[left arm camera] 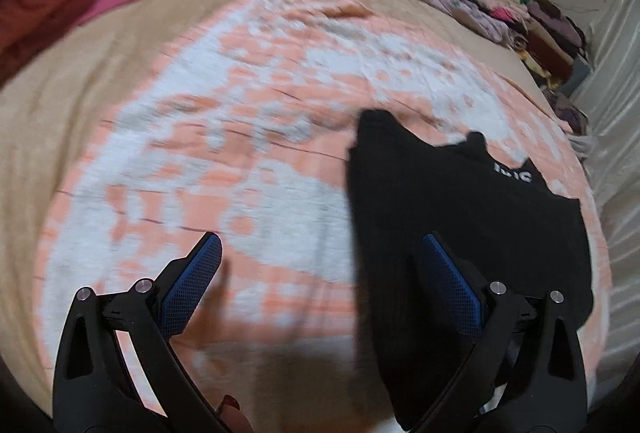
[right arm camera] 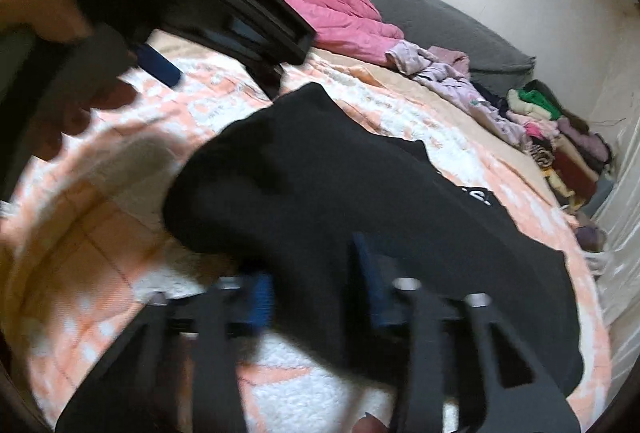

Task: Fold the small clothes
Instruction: 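Move both tools to the side edge of the folded black shirt and grasp it, then lift the grasped shirt side with both tools and fold it over the rest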

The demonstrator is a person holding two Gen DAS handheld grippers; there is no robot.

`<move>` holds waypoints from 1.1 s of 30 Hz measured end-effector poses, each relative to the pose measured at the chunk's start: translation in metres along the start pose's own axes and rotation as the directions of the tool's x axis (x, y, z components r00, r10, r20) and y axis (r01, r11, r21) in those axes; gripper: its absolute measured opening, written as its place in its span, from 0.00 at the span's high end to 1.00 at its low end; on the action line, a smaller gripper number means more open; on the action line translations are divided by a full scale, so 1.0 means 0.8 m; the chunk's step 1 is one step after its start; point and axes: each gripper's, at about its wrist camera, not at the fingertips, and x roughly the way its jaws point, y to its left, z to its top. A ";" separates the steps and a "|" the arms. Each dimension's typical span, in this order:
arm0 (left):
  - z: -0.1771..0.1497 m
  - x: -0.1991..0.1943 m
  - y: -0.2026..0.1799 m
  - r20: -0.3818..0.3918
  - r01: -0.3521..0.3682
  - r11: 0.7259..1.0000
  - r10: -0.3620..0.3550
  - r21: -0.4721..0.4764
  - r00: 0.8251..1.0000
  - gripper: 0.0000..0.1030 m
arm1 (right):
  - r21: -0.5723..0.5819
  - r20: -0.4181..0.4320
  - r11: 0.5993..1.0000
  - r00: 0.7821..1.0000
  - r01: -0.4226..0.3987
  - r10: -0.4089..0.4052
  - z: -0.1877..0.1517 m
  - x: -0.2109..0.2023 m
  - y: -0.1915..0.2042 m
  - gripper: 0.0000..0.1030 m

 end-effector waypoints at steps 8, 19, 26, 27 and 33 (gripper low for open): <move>0.010 0.026 -0.034 -0.067 0.085 0.996 -0.083 0.024 0.994 0.09 | 0.090 0.049 0.994 0.997 -0.059 0.055 0.001 -0.022 -0.027 0.91; 0.011 0.036 -0.063 -0.103 0.171 0.985 -0.168 0.018 0.980 0.51 | 0.137 0.081 0.987 0.994 -0.087 0.076 -0.004 -0.038 -0.040 0.93; 0.014 0.008 -0.085 -0.049 0.199 0.979 -0.197 0.033 0.979 0.83 | 0.186 0.115 0.979 0.991 -0.082 0.062 -0.007 -0.056 -0.062 0.94; 0.015 0.002 -0.091 -0.039 0.201 0.979 -0.199 0.041 0.979 0.84 | 0.199 0.122 0.976 0.991 -0.083 0.060 -0.008 -0.060 -0.068 0.94; 0.018 -0.040 -0.147 0.029 0.196 0.971 -0.202 0.136 0.979 0.85 | 0.272 0.165 0.960 0.986 -0.068 0.023 -0.019 -0.087 -0.102 0.94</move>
